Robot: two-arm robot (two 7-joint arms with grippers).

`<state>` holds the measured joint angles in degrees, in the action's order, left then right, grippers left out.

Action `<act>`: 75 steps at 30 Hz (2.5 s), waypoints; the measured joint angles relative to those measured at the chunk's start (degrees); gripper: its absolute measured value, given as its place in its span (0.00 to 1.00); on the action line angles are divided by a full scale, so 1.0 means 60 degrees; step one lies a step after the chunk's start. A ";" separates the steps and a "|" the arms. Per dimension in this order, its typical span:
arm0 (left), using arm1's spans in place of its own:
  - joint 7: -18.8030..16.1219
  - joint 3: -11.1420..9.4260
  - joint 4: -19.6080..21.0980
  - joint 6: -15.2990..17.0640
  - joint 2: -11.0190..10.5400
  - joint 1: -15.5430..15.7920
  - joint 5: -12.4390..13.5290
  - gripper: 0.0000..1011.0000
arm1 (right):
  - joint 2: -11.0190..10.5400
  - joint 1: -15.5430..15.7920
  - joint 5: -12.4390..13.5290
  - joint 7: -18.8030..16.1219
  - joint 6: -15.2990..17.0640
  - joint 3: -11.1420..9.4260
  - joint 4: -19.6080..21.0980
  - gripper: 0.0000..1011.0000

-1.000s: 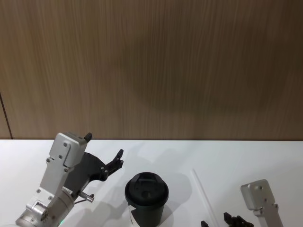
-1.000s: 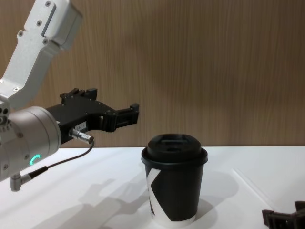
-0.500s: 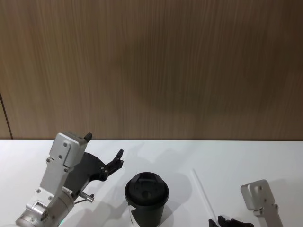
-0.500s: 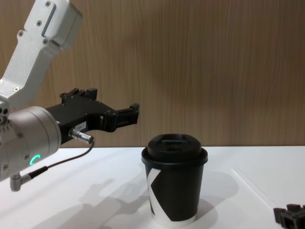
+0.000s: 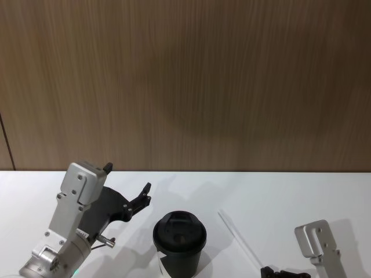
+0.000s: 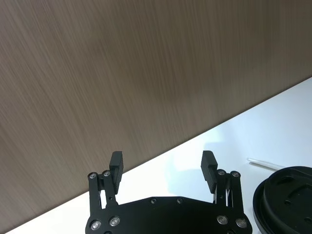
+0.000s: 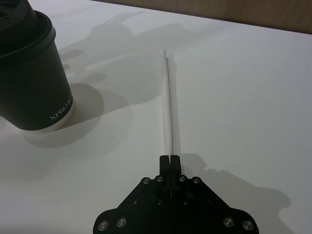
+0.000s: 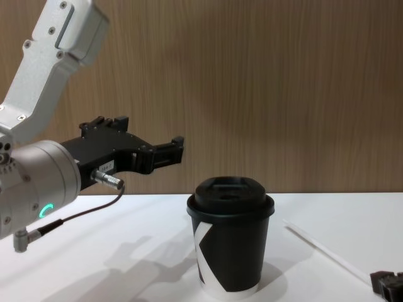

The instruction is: Pick up the straw with one hand, pass it to the other hand, and insert it into the cup.

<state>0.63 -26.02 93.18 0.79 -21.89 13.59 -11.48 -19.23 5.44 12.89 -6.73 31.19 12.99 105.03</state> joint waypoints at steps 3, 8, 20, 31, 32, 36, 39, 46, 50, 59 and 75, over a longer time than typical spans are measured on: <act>0.0000 -0.0001 -0.0001 0.0000 0.0000 0.0001 0.0000 0.99 | 0.0002 0.0000 0.0000 0.0000 -0.0001 0.0000 0.0000 0.01; -0.0001 0.0000 0.0000 0.0000 0.0000 0.0000 0.0000 0.99 | 0.0017 0.0003 -0.0009 0.0001 -0.0044 -0.0014 -0.0005 0.01; -0.0001 -0.0001 0.0000 0.0000 0.0000 0.0001 0.0000 0.99 | 0.0094 0.0022 -0.0271 0.0114 -0.1066 -0.0139 -0.0107 0.01; -0.0001 0.0000 0.0000 0.0000 0.0000 0.0001 0.0000 0.99 | 0.0068 0.0019 -0.0538 0.0123 -0.2370 -0.0323 -0.0146 0.01; -0.0001 -0.0001 0.0000 0.0000 0.0000 0.0000 0.0000 0.99 | 0.0062 0.0015 -0.0563 0.0110 -0.2571 -0.0357 -0.0146 0.01; -0.0001 -0.0001 0.0000 0.0000 0.0000 0.0000 0.0000 0.99 | 0.0041 0.0001 -0.0609 0.0042 -0.3082 -0.0453 -0.0140 0.01; -0.0001 -0.0001 0.0000 0.0000 0.0000 0.0000 0.0000 0.99 | 0.0029 -0.0025 -0.0624 -0.0047 -0.3601 -0.0543 -0.0110 0.01; 0.0000 0.0000 0.0000 0.0000 0.0000 0.0000 0.0001 0.99 | 0.0026 -0.0105 -0.0607 -0.0248 -0.4405 -0.0683 -0.0040 0.01; 0.0000 0.0000 0.0000 0.0000 0.0000 0.0000 0.0001 0.99 | 0.0042 -0.0183 -0.0541 -0.0391 -0.4896 -0.0770 0.0007 0.01; 0.0000 -0.0001 0.0000 0.0000 0.0000 0.0000 0.0000 0.99 | 0.0127 -0.0451 -0.0186 -0.0881 -0.6083 -0.0914 0.0088 0.01; -0.0001 -0.0001 0.0000 0.0000 0.0000 0.0001 0.0000 0.99 | 0.0189 -0.1008 0.1077 -0.2278 -0.7588 -0.0776 0.0243 0.01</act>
<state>0.62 -26.03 93.18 0.80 -21.89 13.59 -11.48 -18.09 -0.60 19.35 -20.40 -14.34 8.34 106.49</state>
